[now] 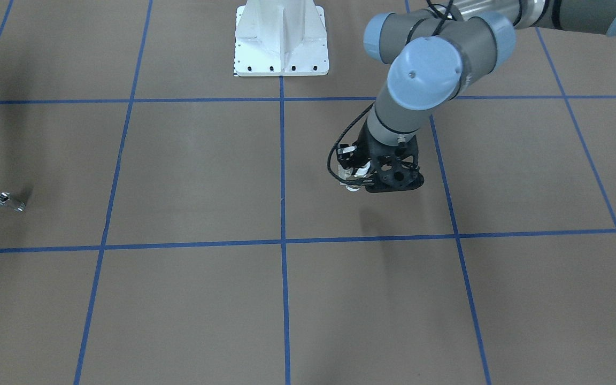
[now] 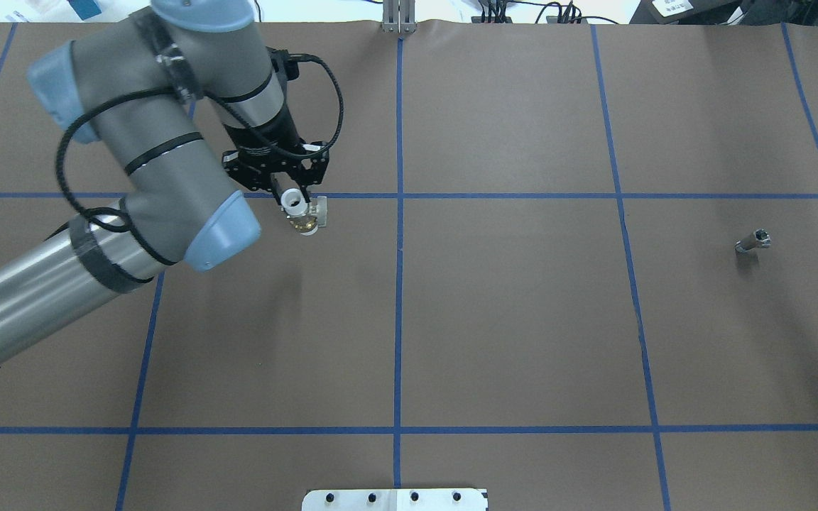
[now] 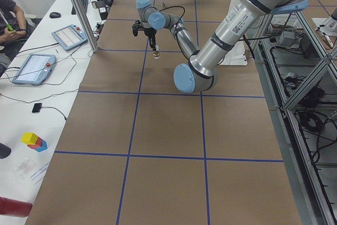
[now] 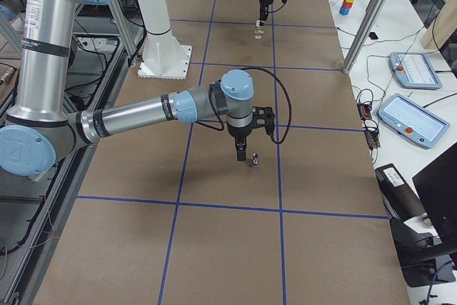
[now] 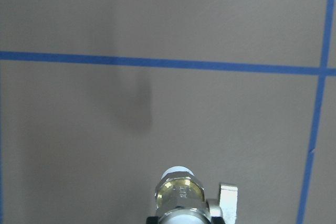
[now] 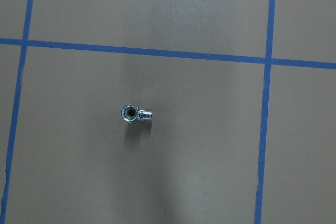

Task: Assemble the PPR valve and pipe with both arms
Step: 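Lift the valve and carry it with the left gripper to table center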

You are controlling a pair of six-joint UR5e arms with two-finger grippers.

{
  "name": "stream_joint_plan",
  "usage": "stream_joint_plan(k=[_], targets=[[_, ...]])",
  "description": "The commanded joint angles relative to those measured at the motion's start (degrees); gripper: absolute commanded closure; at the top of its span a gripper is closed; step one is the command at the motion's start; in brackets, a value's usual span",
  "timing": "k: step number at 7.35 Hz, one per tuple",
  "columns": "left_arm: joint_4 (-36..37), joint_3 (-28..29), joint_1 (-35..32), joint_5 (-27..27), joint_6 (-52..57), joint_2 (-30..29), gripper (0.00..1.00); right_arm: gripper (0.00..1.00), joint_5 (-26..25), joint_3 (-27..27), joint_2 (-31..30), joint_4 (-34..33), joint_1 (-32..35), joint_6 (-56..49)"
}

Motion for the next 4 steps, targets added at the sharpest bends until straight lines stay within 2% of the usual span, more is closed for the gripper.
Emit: stream_joint_plan(k=[1,3,4], targets=[[-1.37,8.47,3.01,1.9,-5.07,-8.44,1.0,0.0,0.15,0.0,-0.03,0.0,0.01,0.0],[-10.39,17.41,5.04,4.9,-8.85,-11.78,1.0,0.0,0.23,0.09,-0.03,0.0,0.01,0.0],[-10.69,19.11,5.14,4.9,-9.04,-13.02,1.0,0.0,0.15,0.09,-0.03,0.0,0.01,0.0]])
